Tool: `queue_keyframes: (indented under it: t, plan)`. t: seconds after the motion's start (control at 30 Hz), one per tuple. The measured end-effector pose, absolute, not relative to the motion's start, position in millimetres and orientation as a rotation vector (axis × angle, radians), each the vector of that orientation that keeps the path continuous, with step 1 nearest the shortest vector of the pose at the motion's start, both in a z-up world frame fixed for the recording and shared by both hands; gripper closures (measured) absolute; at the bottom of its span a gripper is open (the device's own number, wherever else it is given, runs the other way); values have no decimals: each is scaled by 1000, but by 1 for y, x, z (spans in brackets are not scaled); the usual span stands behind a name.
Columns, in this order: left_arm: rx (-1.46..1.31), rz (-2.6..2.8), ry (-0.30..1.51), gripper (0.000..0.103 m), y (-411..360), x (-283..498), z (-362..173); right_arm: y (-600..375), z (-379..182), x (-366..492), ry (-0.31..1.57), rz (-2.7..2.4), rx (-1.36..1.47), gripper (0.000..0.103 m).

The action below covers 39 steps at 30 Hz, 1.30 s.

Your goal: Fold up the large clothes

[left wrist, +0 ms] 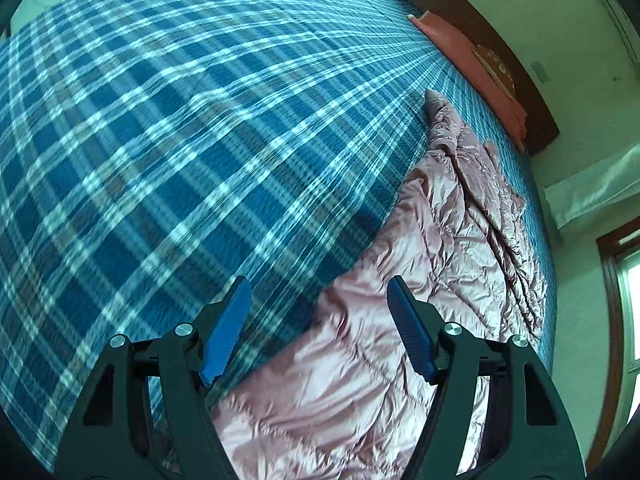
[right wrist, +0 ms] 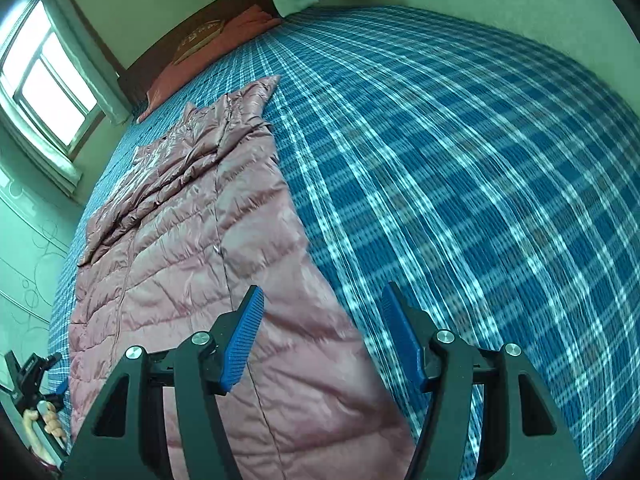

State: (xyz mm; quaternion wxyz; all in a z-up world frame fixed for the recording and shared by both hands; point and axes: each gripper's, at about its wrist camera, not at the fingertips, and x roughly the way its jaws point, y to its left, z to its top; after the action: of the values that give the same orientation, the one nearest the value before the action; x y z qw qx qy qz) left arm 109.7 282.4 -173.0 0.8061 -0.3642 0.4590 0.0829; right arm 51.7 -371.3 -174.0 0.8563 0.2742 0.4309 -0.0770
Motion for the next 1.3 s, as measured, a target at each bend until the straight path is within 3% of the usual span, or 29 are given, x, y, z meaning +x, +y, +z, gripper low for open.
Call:
queue_keyframes:
  t: [0.57, 1.3]
  plan:
    - [-1115, 95, 933, 36, 283, 4, -191, -362, -206, -45, 866, -32, 974, 42]
    - [-1221, 78, 949, 36, 275, -58, -186, -344, -209, -90, 854, -26, 1058, 42]
